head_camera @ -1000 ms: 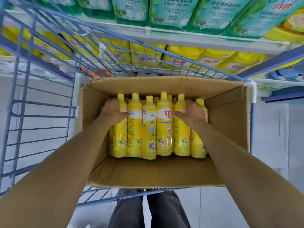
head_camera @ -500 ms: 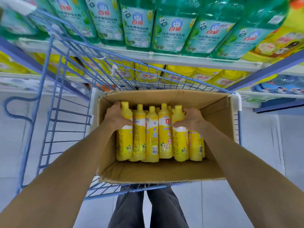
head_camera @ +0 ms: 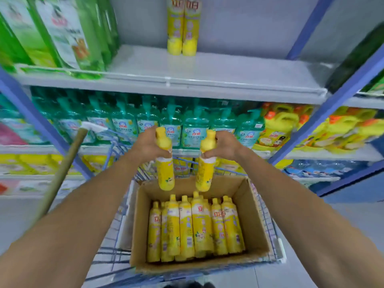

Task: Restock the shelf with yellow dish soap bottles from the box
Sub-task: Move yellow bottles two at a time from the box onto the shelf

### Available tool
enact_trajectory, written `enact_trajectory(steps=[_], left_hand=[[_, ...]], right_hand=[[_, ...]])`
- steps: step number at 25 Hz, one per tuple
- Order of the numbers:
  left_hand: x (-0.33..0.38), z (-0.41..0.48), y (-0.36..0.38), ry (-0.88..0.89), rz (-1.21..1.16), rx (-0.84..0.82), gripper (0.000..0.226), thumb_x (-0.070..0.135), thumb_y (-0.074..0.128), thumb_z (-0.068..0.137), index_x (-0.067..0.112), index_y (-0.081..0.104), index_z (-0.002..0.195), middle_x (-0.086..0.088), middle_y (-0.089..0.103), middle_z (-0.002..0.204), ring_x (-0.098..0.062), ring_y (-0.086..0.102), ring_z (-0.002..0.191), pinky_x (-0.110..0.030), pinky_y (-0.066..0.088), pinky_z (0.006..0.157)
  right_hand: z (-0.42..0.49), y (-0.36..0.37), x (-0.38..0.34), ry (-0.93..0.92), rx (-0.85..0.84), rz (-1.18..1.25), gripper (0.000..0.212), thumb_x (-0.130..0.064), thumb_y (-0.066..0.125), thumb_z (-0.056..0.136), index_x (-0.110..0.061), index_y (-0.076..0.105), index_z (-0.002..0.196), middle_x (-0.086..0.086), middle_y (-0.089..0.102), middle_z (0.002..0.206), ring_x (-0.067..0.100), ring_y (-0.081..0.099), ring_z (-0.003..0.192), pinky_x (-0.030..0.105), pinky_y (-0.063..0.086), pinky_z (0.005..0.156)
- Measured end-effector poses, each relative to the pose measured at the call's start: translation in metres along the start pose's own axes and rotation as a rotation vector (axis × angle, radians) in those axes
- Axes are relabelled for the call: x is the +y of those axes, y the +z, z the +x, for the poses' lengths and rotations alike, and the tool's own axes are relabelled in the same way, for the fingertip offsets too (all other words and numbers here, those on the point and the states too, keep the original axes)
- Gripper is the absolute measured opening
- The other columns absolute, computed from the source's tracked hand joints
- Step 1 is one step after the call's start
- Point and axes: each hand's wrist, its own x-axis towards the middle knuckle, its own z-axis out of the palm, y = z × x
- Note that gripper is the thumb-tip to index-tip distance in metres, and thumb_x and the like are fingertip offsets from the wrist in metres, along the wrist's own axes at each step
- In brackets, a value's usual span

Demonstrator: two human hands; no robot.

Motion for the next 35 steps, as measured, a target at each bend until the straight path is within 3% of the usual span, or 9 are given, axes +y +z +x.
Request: enact_trajectory(steps=[3,6,9,11,14,18,22,31,35], left_hand=[[0.058,0.0,-0.058,0.125,0.012,0.109,0.067,0.019,0.097,0.052,0.008,0.059,0.106,-0.009,0.067,0.099,-0.033,0.065,0.094,-0.038,0.052,0.075],[0.11,0.001,-0.103,0.248,0.005,0.177,0.056,0.019,0.096,0.051,0.015,0.056,0.09,-0.005,0.066,0.087,-0.027,0.064,0.082,-0.037,0.052,0.068],[0.156,0.005,-0.137,0.327,-0.023,0.23,0.05,0.015,0.097,0.054,0.022,0.055,0.08,0.007,0.062,0.076,-0.009,0.058,0.068,-0.021,0.041,0.056],[0.181,0.013,-0.157,0.344,-0.032,0.273,0.047,0.016,0.097,0.054,0.021,0.056,0.076,0.005,0.063,0.074,-0.008,0.058,0.066,-0.023,0.04,0.055],[0.207,0.029,-0.182,0.348,-0.024,0.38,0.051,0.024,0.098,0.05,0.021,0.057,0.08,-0.003,0.067,0.082,-0.021,0.062,0.076,-0.029,0.042,0.061],[0.235,0.048,-0.199,0.357,0.042,0.418,0.045,0.022,0.097,0.055,0.02,0.056,0.075,0.0,0.066,0.077,-0.018,0.059,0.072,-0.028,0.04,0.058],[0.247,0.076,-0.204,0.305,0.059,0.439,0.044,0.022,0.096,0.057,0.016,0.061,0.082,-0.005,0.069,0.085,-0.023,0.064,0.08,-0.029,0.044,0.065],[0.205,0.134,-0.175,0.282,-0.062,0.445,0.052,0.022,0.093,0.058,0.017,0.066,0.102,0.0,0.072,0.091,-0.022,0.068,0.087,-0.029,0.051,0.074],[0.177,0.147,-0.159,0.307,-0.213,0.436,0.065,0.03,0.093,0.058,0.023,0.057,0.112,0.005,0.071,0.098,-0.015,0.068,0.089,-0.034,0.056,0.078]], right_hand=[[-0.005,-0.059,-0.046,-0.092,0.15,-0.028,0.047,-0.038,0.093,0.062,-0.007,0.065,0.084,0.009,0.066,0.086,0.025,0.061,0.082,0.035,0.046,0.067],[-0.009,-0.111,-0.083,-0.183,0.255,-0.011,0.044,-0.039,0.093,0.061,-0.012,0.067,0.085,0.008,0.071,0.089,0.022,0.063,0.083,0.032,0.047,0.067],[-0.007,-0.157,-0.112,-0.245,0.33,-0.051,0.042,-0.041,0.092,0.062,-0.018,0.059,0.073,0.0,0.062,0.074,0.016,0.056,0.07,0.03,0.04,0.059],[-0.002,-0.185,-0.128,-0.269,0.351,-0.048,0.042,-0.039,0.092,0.064,-0.021,0.055,0.068,-0.004,0.056,0.068,0.013,0.051,0.065,0.026,0.036,0.054],[0.017,-0.218,-0.147,-0.313,0.402,-0.064,0.043,-0.044,0.092,0.063,-0.015,0.062,0.074,0.003,0.063,0.076,0.023,0.059,0.077,0.033,0.043,0.065],[0.052,-0.247,-0.156,-0.312,0.43,-0.061,0.051,-0.052,0.091,0.06,-0.011,0.071,0.084,0.008,0.073,0.083,0.025,0.067,0.085,0.041,0.055,0.084],[0.083,-0.269,-0.163,-0.355,0.391,-0.021,0.052,-0.051,0.092,0.059,-0.009,0.072,0.082,0.011,0.074,0.08,0.029,0.07,0.083,0.047,0.057,0.082],[0.126,-0.232,-0.152,-0.315,0.457,0.145,0.041,-0.046,0.094,0.061,-0.025,0.067,0.083,-0.008,0.068,0.078,0.007,0.06,0.072,0.019,0.042,0.061],[0.123,-0.2,-0.151,-0.368,0.484,0.241,0.049,-0.051,0.091,0.062,-0.031,0.064,0.098,-0.007,0.072,0.096,0.013,0.065,0.088,0.029,0.051,0.077]])
